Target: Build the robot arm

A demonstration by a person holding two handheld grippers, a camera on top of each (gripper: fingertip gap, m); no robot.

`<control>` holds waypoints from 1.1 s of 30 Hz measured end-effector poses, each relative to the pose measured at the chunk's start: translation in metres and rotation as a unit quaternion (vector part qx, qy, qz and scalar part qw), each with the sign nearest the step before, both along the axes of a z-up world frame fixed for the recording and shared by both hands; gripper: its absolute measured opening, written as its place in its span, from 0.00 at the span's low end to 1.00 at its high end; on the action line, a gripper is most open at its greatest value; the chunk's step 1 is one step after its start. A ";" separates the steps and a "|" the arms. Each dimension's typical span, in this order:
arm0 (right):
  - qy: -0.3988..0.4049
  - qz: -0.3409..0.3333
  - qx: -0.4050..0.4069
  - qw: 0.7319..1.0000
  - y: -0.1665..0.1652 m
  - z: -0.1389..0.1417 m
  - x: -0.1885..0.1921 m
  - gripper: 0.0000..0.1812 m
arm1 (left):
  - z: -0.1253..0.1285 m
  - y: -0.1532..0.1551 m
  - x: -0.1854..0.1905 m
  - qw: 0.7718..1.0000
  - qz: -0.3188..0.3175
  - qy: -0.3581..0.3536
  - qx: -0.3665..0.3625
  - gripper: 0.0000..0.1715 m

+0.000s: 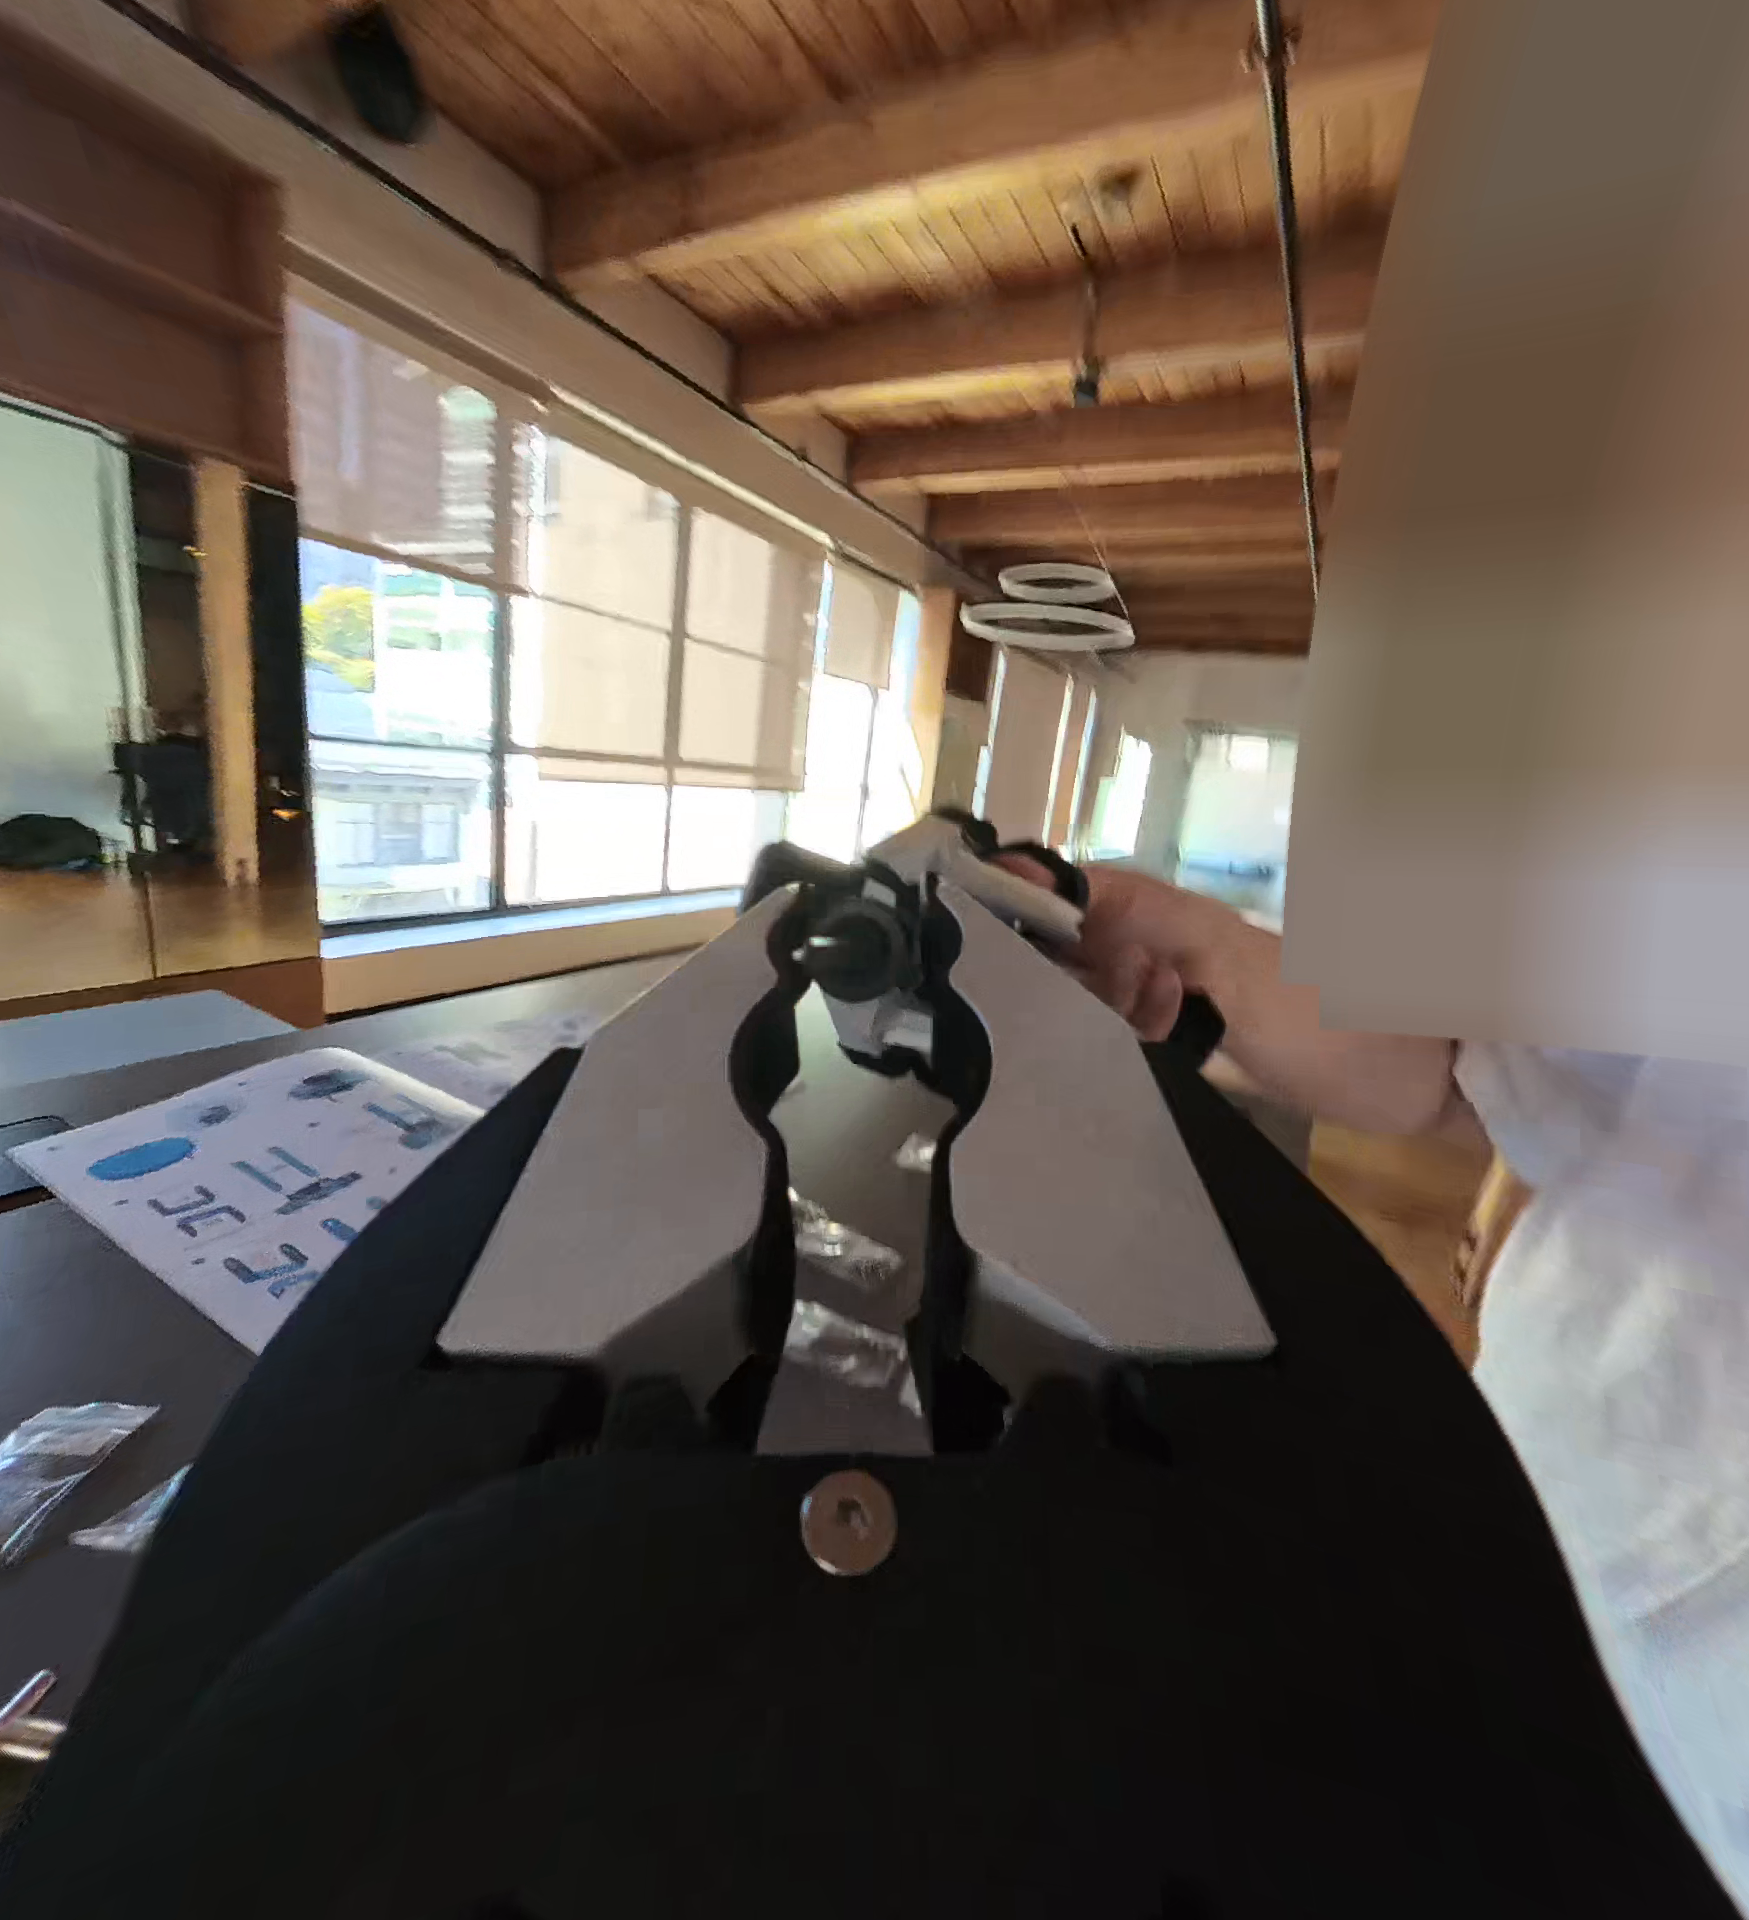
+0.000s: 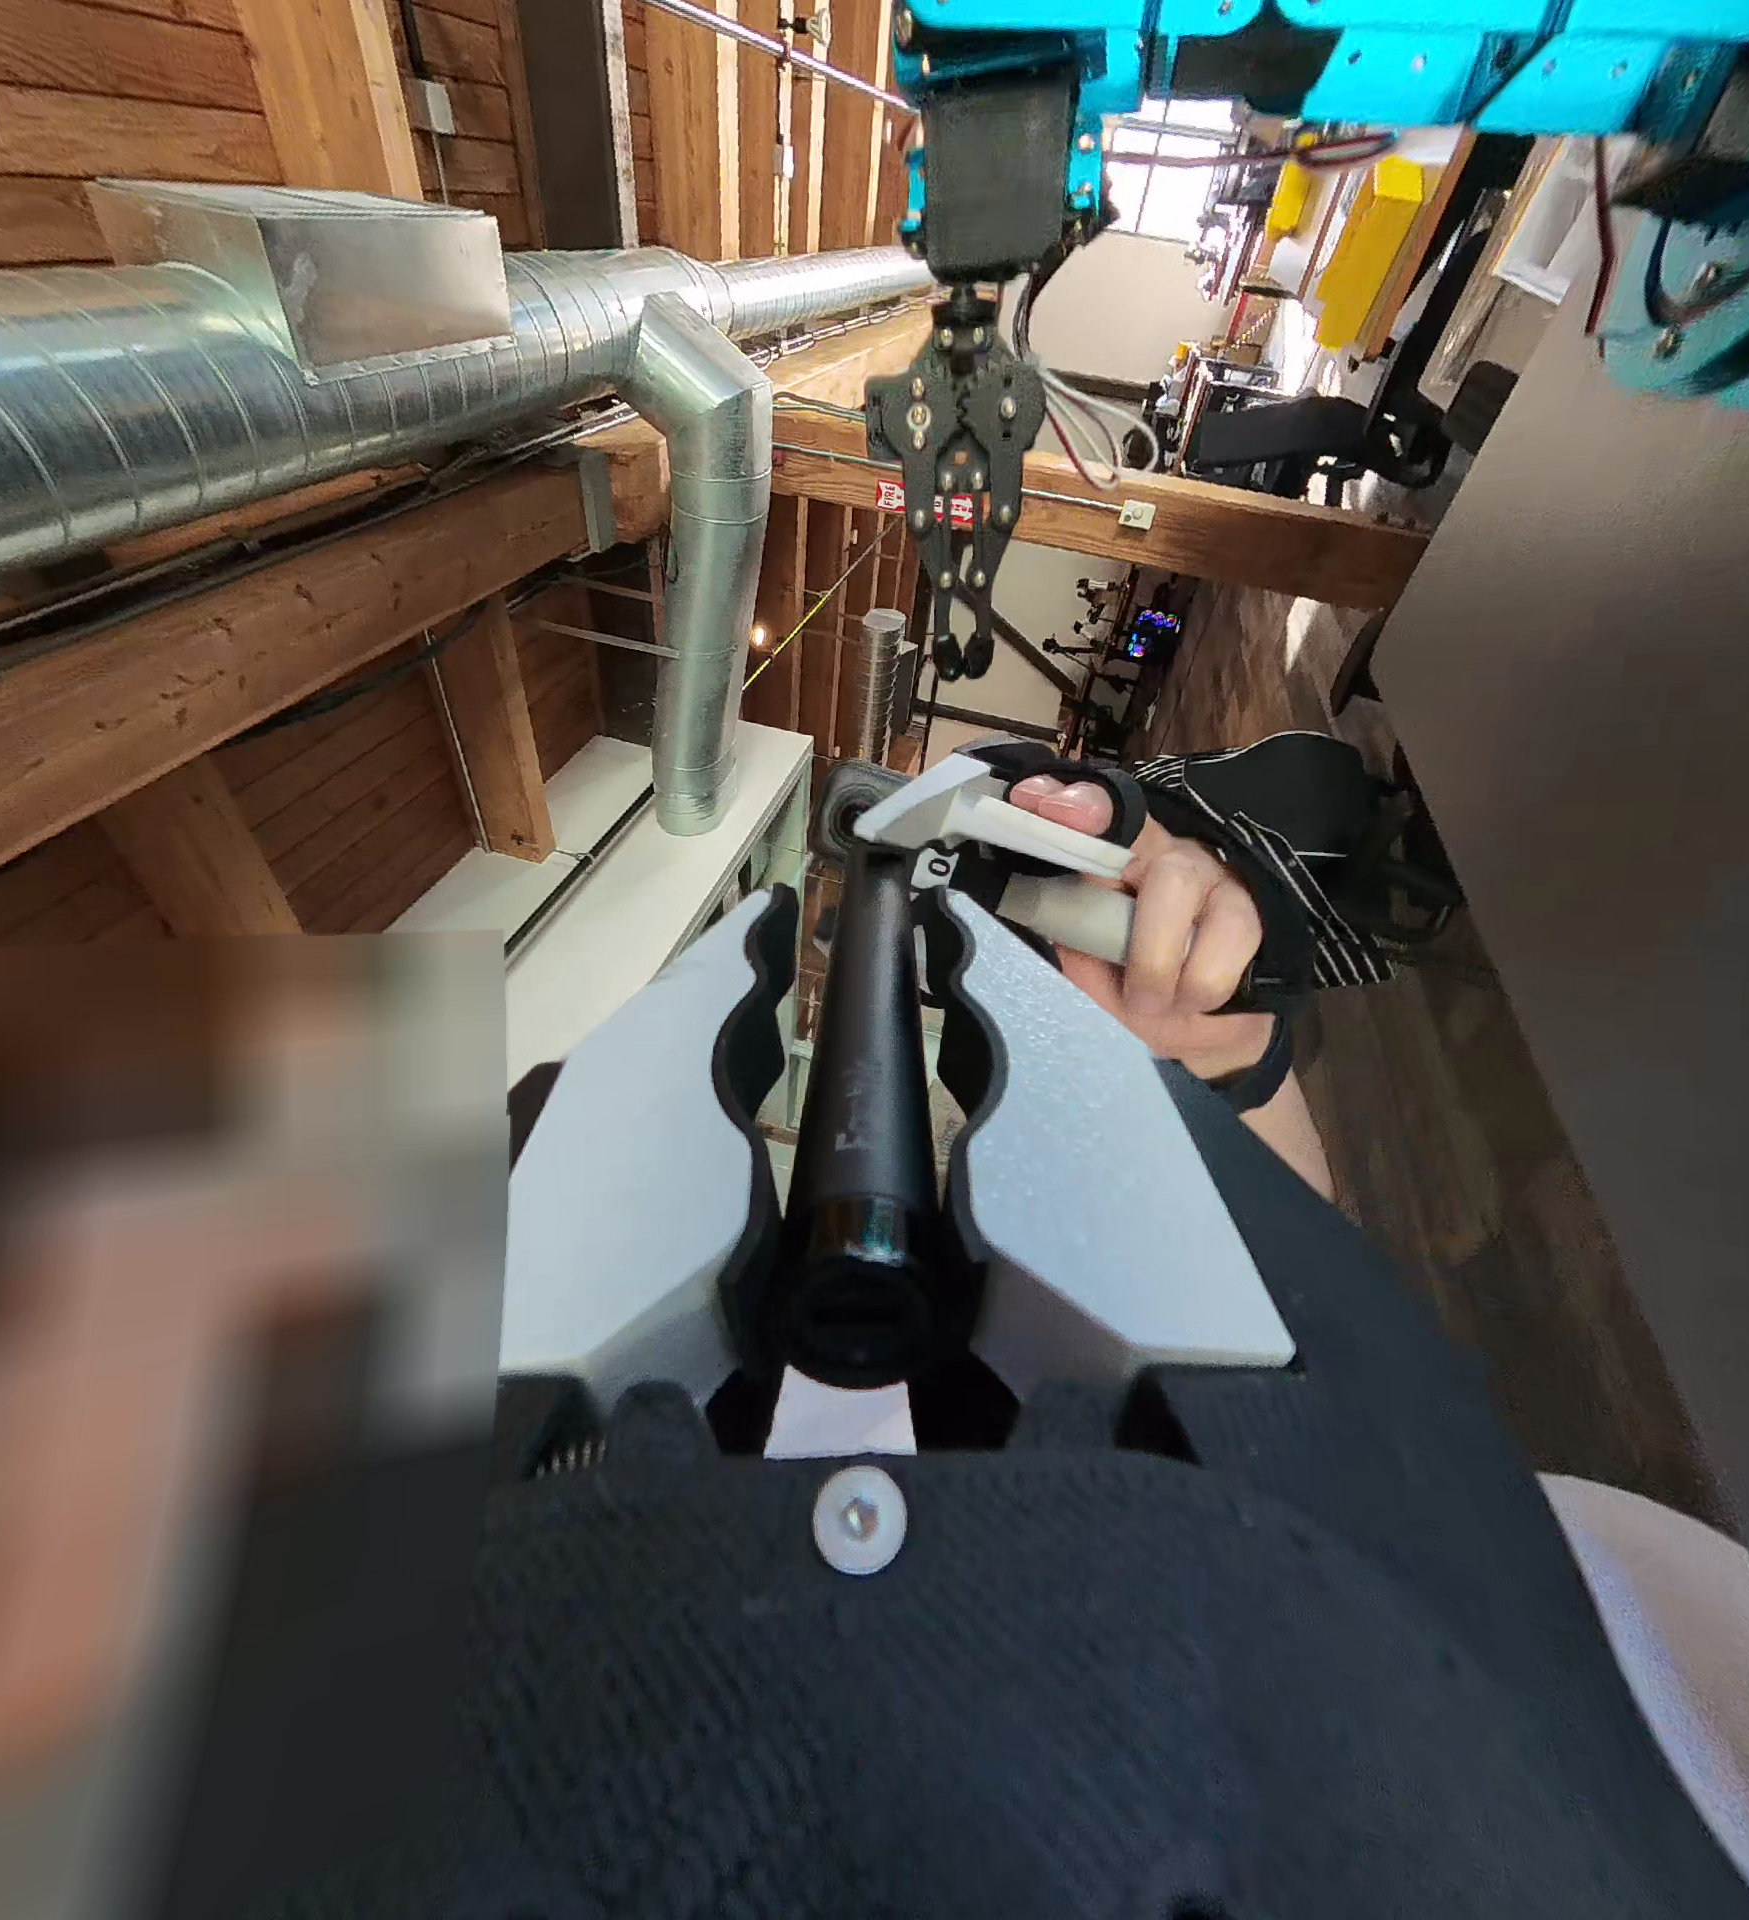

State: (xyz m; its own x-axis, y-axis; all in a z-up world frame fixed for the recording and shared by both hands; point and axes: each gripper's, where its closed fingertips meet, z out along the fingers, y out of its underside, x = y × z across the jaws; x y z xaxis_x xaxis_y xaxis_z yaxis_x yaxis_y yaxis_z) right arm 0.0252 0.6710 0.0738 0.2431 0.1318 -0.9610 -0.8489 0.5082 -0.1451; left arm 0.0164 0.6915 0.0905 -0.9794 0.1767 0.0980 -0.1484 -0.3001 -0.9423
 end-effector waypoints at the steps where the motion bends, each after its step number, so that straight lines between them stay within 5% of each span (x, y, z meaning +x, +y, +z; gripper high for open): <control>1: 0.007 0.001 -0.001 1.000 0.003 -0.001 -0.004 0.13 | -0.004 0.001 -0.006 1.000 -0.004 -0.019 0.012 0.12; 6: 0.036 0.010 0.009 0.999 0.021 -0.005 -0.027 0.13 | -0.008 0.018 -0.028 0.998 -0.026 -0.041 0.042 0.10; 12: -0.066 -0.047 0.014 0.997 0.025 0.009 -0.033 0.18 | -0.015 0.029 -0.033 0.992 -0.036 0.107 0.049 0.09; 16: -0.189 -0.098 0.016 0.977 0.025 0.025 -0.046 0.27 | -0.015 0.031 -0.031 0.962 -0.065 0.265 0.012 0.09; 19: -0.282 -0.135 -0.080 0.946 0.031 0.021 -0.054 0.26 | -0.015 0.027 -0.035 0.935 -0.079 0.346 -0.016 0.09; 22: -0.341 -0.139 -0.230 0.901 0.035 0.005 -0.058 0.19 | -0.016 0.019 -0.047 0.935 -0.068 0.347 -0.020 0.09; 25: -0.367 -0.134 -0.296 0.871 0.024 0.001 -0.068 0.13 | -0.011 0.010 -0.060 0.946 -0.052 0.319 -0.021 0.09; 33: -0.379 -0.093 -0.273 0.879 -0.029 0.007 -0.105 0.13 | -0.001 -0.043 -0.098 0.964 -0.001 0.265 -0.016 0.09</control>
State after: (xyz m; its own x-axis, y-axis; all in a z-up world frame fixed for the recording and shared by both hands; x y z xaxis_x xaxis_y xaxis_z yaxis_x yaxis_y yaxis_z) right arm -0.0793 0.6418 0.0813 0.8099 -0.4087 -0.4207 -0.3120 0.3073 -0.8990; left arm -0.0820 0.6482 0.0897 -0.7928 0.1897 0.5792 -0.6072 -0.3271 -0.7241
